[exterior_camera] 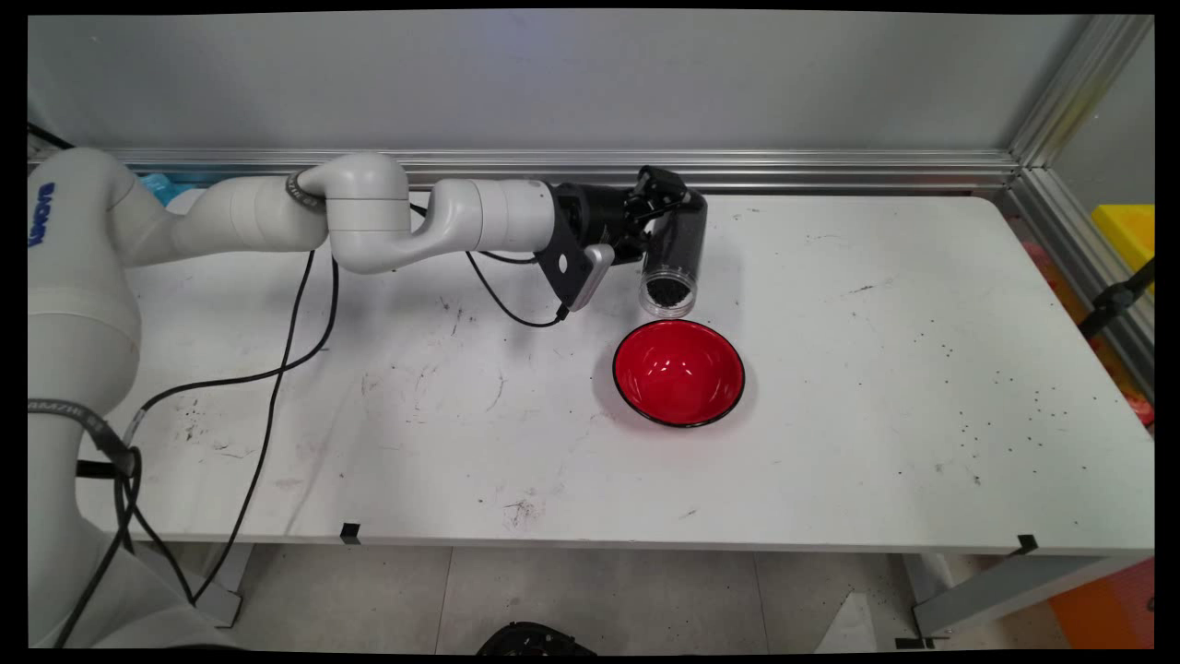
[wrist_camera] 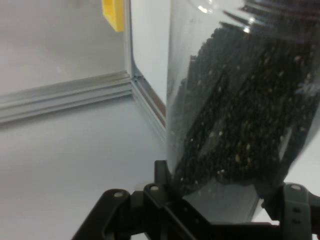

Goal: Pour the black seasoning powder in the red bowl

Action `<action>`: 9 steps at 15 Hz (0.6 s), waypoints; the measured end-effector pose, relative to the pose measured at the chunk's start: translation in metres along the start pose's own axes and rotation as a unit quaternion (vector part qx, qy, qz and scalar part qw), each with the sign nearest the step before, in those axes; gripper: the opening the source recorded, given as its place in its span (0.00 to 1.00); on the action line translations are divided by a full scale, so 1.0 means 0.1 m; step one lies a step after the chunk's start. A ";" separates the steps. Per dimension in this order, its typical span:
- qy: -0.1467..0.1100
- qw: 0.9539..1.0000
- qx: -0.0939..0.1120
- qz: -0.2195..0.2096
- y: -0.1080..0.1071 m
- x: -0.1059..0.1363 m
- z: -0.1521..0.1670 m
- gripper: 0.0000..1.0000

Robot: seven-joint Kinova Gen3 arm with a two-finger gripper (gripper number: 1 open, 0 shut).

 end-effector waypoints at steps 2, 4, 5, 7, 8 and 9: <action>0.000 1.000 0.012 0.018 -0.01 0.01 0.00 0.00; 0.001 0.999 0.021 0.033 -0.02 0.02 0.00 0.00; 0.002 0.999 0.026 0.039 -0.03 0.03 0.00 0.00; 0.004 0.998 0.037 0.054 -0.04 0.05 0.01 0.00; 0.005 0.997 0.041 0.060 -0.04 0.06 0.02 0.00; 0.006 0.997 0.045 0.065 -0.05 0.06 0.04 0.00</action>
